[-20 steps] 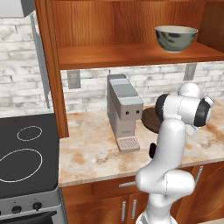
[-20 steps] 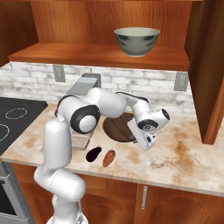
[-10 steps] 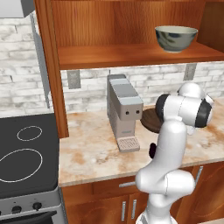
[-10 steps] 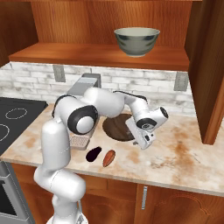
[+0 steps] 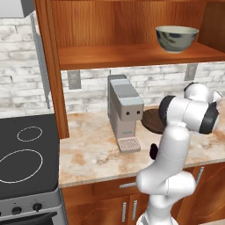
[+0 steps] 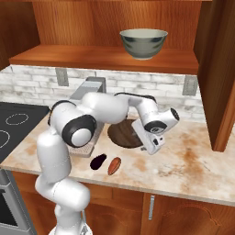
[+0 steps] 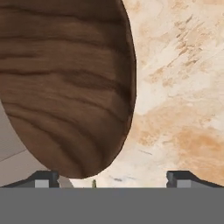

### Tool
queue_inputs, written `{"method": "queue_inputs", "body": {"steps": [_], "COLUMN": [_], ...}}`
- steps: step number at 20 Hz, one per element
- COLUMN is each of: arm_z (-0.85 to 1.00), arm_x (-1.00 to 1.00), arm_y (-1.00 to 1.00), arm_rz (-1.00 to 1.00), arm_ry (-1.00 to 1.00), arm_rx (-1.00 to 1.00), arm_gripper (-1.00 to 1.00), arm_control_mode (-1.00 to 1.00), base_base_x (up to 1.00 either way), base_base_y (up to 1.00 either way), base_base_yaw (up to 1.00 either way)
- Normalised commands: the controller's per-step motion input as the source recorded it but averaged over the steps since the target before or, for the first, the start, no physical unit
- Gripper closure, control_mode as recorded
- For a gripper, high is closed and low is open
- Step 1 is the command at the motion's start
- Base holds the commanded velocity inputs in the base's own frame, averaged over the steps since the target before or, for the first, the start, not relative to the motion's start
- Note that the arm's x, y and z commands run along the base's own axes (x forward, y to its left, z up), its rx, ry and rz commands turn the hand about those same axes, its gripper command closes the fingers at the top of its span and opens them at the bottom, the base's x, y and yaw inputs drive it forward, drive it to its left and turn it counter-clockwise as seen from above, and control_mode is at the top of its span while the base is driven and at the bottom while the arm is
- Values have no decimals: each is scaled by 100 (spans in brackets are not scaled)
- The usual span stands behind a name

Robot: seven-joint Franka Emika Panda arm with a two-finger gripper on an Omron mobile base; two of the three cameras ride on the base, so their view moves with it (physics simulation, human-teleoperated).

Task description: Pick both bowls and place them on the counter. Then place the eggplant in one bowl and place the sweet potato in the other bowl.

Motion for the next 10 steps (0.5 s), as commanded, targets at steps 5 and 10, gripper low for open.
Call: {"method": "queue_inputs", "body": {"steps": [5,10], "arm_z": [48,58], "arm_x": [-43,-40], "arm_y": [0,0], "arm_rz": [-3,-8], "arm_ry": [-8,-7], "arm_rx": [0,0], "arm_gripper": [-100,-100], "arm_control_mode": [-100,-100], "base_base_x": [0,0], "base_base_y": [0,0], "base_base_yaw": [0,0]}}
